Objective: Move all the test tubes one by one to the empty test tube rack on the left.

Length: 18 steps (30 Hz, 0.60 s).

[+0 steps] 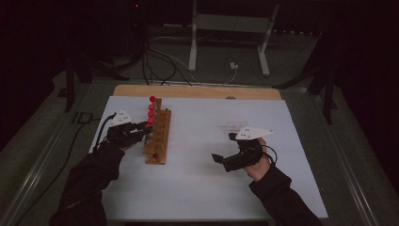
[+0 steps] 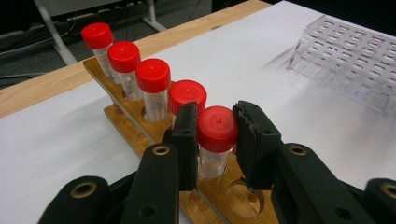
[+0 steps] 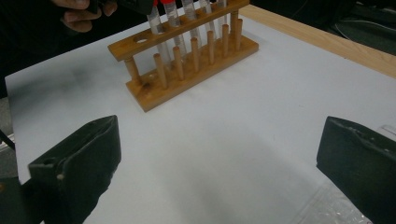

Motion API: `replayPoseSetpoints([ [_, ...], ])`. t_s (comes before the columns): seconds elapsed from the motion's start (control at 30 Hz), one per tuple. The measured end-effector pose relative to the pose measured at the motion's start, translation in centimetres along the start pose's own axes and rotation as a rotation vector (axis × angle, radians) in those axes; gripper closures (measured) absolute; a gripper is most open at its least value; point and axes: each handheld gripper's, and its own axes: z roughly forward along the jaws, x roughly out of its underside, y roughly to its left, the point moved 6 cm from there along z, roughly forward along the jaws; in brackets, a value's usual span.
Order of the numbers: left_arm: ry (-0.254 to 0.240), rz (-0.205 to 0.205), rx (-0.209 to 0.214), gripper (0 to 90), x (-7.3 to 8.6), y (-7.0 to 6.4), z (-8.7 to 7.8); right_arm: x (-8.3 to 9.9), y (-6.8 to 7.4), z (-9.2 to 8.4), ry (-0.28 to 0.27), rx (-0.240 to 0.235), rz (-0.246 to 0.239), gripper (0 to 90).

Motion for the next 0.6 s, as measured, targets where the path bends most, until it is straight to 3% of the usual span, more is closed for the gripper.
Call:
replayPoseSetpoints([
  [0.03, 0.001, -0.002, 0.001, 70.1, 0.0, 0.0, -0.1, 0.0, 0.0, 0.0, 0.000, -0.001, -0.001, 0.0],
  [0.27, -0.018, -0.013, 0.029, 36.7, 0.0, -0.8, -1.4, -0.1, 0.0, -0.2, -0.003, 0.000, 0.002, 0.0],
  [0.4, 0.000, -0.009, 0.034, 16.5, 0.5, -1.5, -2.1, 0.0, 0.0, -0.2, -0.003, 0.000, 0.003, 0.0],
  [0.6, -0.018, -0.034, 0.093, 2.3, 1.8, -2.2, -3.2, 0.2, 0.0, -0.2, -0.002, 0.001, 0.004, 0.0],
])
